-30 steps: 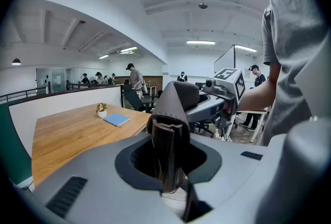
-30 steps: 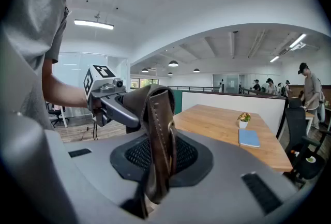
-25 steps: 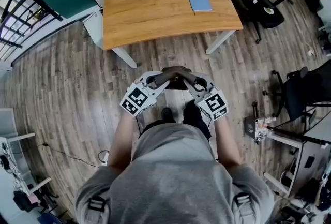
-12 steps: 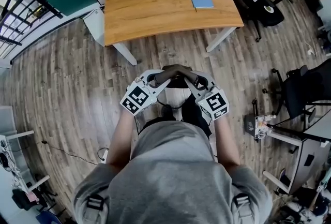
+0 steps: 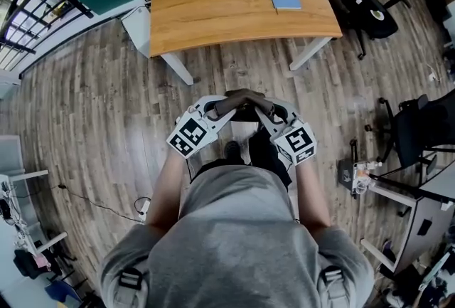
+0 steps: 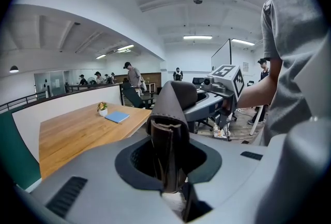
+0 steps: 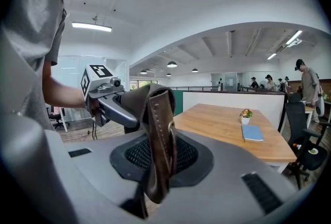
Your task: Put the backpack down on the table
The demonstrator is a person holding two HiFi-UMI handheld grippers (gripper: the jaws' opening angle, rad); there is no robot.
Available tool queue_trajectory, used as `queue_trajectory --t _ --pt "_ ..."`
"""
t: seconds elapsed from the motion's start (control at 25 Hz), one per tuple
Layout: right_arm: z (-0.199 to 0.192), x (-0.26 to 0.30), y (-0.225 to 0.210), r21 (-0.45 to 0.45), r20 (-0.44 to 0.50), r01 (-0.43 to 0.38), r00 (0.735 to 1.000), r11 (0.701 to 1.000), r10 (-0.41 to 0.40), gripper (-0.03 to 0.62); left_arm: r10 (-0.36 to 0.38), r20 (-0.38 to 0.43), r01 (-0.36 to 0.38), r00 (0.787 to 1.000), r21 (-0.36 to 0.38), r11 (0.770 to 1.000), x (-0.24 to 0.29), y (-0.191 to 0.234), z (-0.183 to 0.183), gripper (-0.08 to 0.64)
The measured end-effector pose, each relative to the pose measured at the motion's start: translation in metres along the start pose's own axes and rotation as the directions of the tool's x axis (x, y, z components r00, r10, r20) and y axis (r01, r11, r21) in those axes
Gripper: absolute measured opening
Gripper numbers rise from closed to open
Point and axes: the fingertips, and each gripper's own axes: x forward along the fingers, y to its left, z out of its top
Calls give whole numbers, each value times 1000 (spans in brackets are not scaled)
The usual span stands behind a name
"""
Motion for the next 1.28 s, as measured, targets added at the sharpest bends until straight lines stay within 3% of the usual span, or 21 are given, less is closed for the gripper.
queue_trajectory --t 0.28,0.6,1.28 --pt "6 20 2 0 4 -25 1000 1000 25 71 37 -19 -37 999 -12 999 -10 17 -5 89" --pt "-2 11 -17 25 -10 -28 1000 999 29 71 13 -41 -13 999 1 1000 12 13 1 90" --pt "7 31 -73 18 -16 -34 999 999 35 72 25 -60 -24 998 6 1000 50 56 22 91"
